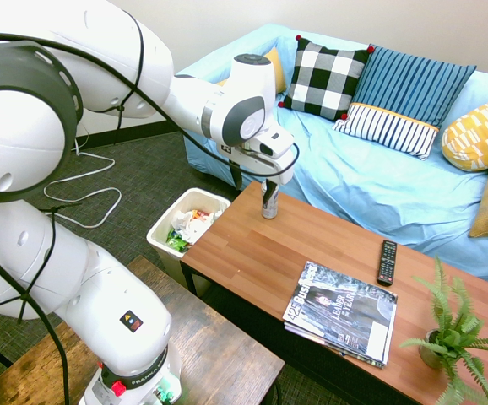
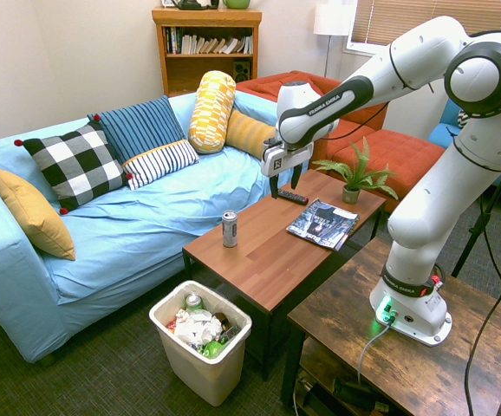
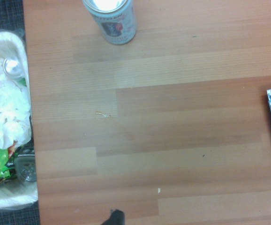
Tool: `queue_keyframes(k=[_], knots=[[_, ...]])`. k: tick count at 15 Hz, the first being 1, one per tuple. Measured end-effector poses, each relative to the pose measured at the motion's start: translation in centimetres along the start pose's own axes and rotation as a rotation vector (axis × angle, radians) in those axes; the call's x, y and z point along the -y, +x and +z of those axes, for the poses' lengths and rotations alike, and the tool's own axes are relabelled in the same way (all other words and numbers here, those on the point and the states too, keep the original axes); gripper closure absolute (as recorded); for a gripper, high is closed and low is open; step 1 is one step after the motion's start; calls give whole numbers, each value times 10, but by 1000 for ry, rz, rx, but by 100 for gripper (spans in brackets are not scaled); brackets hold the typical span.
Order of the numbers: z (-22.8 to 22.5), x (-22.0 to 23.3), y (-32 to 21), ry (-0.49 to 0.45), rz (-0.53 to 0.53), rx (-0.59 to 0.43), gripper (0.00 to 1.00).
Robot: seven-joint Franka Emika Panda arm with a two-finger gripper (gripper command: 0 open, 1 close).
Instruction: Throw the can in the trash bin
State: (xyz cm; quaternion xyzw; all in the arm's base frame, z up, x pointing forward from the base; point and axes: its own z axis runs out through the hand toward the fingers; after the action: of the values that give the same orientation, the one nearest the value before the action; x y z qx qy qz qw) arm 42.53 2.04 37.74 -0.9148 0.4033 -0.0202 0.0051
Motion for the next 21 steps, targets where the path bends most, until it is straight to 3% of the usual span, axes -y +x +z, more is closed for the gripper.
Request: queue_keyframes(k=[7, 14, 16, 21], knots=[[6, 29, 10, 65, 1, -75, 0], [77, 133, 39, 54, 33, -129, 0], [99, 145, 47, 39, 60, -139, 0], [105, 157, 50, 38, 63, -143, 0]])
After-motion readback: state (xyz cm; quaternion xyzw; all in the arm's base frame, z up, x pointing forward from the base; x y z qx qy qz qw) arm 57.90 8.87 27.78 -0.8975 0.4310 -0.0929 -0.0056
